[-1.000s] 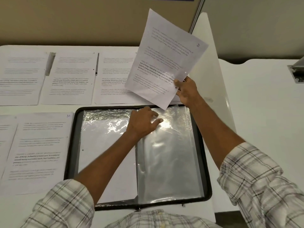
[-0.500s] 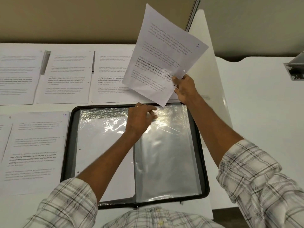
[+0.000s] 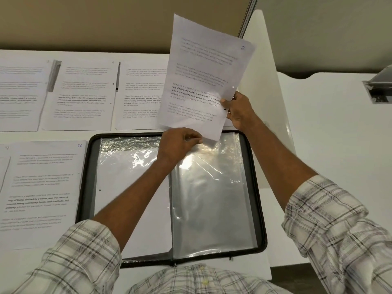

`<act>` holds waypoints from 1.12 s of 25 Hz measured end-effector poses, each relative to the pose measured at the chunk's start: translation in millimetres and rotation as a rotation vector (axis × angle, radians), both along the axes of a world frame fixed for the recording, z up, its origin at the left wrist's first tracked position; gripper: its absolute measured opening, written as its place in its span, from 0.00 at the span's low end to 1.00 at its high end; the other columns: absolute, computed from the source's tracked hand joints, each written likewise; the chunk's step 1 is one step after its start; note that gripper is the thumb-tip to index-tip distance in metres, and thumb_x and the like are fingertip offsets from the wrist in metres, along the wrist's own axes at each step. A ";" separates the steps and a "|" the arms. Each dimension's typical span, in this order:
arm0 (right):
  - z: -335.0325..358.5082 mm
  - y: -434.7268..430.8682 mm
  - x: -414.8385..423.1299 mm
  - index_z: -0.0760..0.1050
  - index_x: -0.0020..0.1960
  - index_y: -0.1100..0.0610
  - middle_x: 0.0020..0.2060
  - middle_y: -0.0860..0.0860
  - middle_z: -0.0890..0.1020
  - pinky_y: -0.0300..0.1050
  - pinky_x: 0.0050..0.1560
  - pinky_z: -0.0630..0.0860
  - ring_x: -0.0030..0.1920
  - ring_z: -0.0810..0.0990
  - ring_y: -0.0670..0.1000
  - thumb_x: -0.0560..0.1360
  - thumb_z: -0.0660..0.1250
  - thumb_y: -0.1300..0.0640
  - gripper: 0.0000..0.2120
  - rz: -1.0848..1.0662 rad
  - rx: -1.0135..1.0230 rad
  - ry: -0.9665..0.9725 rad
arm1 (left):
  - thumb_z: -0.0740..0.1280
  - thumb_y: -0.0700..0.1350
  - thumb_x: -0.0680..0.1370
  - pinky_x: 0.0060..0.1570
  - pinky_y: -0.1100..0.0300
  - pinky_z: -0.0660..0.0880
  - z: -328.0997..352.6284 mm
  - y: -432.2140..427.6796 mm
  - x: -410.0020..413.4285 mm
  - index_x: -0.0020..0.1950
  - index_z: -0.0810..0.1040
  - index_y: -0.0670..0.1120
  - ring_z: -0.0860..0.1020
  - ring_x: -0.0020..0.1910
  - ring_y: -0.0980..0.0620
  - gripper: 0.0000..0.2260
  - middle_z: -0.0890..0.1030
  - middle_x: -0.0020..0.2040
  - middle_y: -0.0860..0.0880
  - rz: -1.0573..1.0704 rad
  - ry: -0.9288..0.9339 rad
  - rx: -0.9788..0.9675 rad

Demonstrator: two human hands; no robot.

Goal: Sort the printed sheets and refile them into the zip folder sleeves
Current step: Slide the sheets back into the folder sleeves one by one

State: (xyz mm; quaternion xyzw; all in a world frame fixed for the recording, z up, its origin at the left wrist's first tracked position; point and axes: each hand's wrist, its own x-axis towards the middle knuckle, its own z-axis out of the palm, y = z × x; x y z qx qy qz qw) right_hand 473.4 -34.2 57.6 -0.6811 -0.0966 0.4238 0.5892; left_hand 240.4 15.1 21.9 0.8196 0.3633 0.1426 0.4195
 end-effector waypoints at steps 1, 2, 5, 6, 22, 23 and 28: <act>-1.2 -1.4 1.1 0.74 0.70 0.60 0.61 0.54 0.82 0.57 0.59 0.82 0.58 0.83 0.56 0.78 0.68 0.69 0.21 0.009 -0.022 -0.036 | 0.78 0.56 0.73 0.42 0.75 0.69 -1.2 0.1 0.1 0.50 0.88 0.55 0.81 0.42 0.70 0.09 0.86 0.43 0.61 -0.005 0.008 0.014; -3.0 -2.6 2.7 0.74 0.71 0.59 0.61 0.54 0.82 0.58 0.59 0.82 0.58 0.83 0.56 0.78 0.69 0.68 0.21 0.017 -0.044 -0.075 | 0.78 0.56 0.73 0.41 0.78 0.68 -2.5 0.9 0.0 0.51 0.88 0.54 0.79 0.41 0.73 0.10 0.86 0.43 0.60 -0.007 0.020 0.028; -4.8 -8.6 5.0 0.76 0.69 0.58 0.60 0.53 0.83 0.62 0.60 0.81 0.59 0.83 0.56 0.78 0.70 0.65 0.20 0.034 -0.071 -0.173 | 0.77 0.59 0.73 0.50 0.74 0.70 -4.2 5.4 -2.8 0.54 0.86 0.55 0.79 0.43 0.73 0.13 0.86 0.45 0.59 -0.025 0.071 0.105; -5.4 -10.9 6.2 0.76 0.69 0.58 0.60 0.53 0.84 0.61 0.61 0.81 0.59 0.83 0.56 0.78 0.70 0.65 0.20 0.027 -0.068 -0.193 | 0.75 0.62 0.73 0.56 0.63 0.73 -6.4 7.0 -4.1 0.56 0.85 0.57 0.80 0.47 0.68 0.15 0.86 0.47 0.59 -0.040 0.108 0.170; 25.1 -1.9 -10.6 0.74 0.70 0.60 0.56 0.50 0.84 0.50 0.51 0.83 0.52 0.82 0.49 0.80 0.68 0.64 0.18 -0.050 0.198 -0.022 | 0.65 0.53 0.84 0.68 0.49 0.60 -3.1 -8.8 -1.7 0.60 0.84 0.58 0.82 0.55 0.52 0.09 0.87 0.53 0.56 -0.215 0.177 0.480; 24.1 -3.4 -11.6 0.74 0.70 0.60 0.55 0.50 0.84 0.48 0.50 0.83 0.52 0.82 0.49 0.81 0.68 0.64 0.18 -0.040 0.193 -0.024 | 0.65 0.52 0.84 0.68 0.49 0.60 -4.0 -9.7 -1.9 0.60 0.84 0.57 0.83 0.55 0.51 0.09 0.87 0.53 0.55 -0.218 0.183 0.481; 14.3 -19.3 -12.9 0.73 0.71 0.62 0.59 0.53 0.83 0.47 0.49 0.83 0.55 0.82 0.51 0.81 0.67 0.65 0.18 0.011 0.163 -0.044 | 0.67 0.53 0.83 0.66 0.47 0.59 -14.1 -14.3 -3.4 0.55 0.85 0.57 0.82 0.55 0.51 0.07 0.85 0.46 0.57 -0.234 0.203 0.530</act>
